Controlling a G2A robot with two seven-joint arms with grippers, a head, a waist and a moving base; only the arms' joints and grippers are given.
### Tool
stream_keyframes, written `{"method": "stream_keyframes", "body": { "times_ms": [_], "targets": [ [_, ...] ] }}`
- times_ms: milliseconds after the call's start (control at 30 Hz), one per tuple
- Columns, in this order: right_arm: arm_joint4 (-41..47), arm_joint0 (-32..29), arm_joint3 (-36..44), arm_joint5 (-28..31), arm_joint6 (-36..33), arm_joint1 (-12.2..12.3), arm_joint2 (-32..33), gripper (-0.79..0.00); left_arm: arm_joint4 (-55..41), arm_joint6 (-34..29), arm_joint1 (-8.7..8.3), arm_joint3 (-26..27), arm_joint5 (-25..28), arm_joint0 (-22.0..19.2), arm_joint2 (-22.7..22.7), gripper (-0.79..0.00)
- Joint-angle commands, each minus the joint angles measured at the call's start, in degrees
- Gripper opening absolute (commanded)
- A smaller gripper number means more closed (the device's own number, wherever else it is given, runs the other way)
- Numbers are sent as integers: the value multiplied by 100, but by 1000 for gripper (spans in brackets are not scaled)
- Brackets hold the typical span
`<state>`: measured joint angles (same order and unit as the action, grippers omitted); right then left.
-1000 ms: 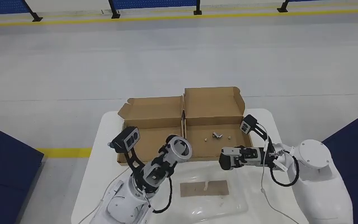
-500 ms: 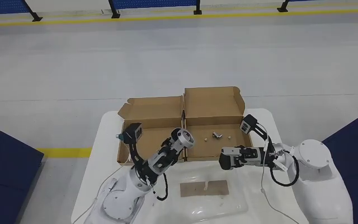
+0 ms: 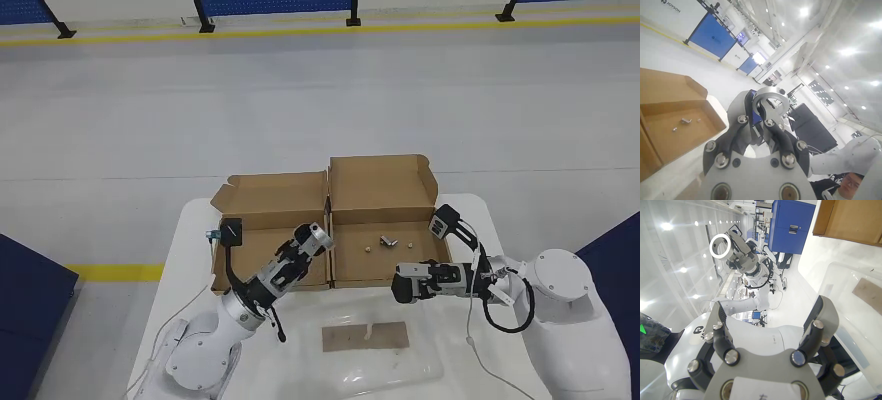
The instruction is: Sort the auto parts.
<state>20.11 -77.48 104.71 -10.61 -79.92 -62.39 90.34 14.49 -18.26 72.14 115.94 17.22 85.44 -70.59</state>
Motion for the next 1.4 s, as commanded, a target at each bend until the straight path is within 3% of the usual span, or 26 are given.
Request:
{"method": "stream_keyframes", "body": {
  "times_ms": [0,400,667,833,1067,1367],
  "targets": [
    [0,0,0,0,0,0,0,0,27,-17,-2,-5,-10,0,2,-785],
    [0,0,0,0,0,0,0,0,1715,-1162,-108,184,-2188,67,-115,-785],
    [0,0,0,0,0,0,0,0,1825,-1173,-113,152,-2208,62,-112,-785],
    [0,0,0,0,0,0,0,0,2328,-1653,-108,-44,-2782,-385,64,-785],
    [0,0,0,0,0,0,0,0,3326,-2735,-21,-579,-4420,-1392,642,-785],
    [0,0,0,0,0,0,0,0,3306,-2733,-12,-595,-4468,-1427,667,-785]
  ]
}}
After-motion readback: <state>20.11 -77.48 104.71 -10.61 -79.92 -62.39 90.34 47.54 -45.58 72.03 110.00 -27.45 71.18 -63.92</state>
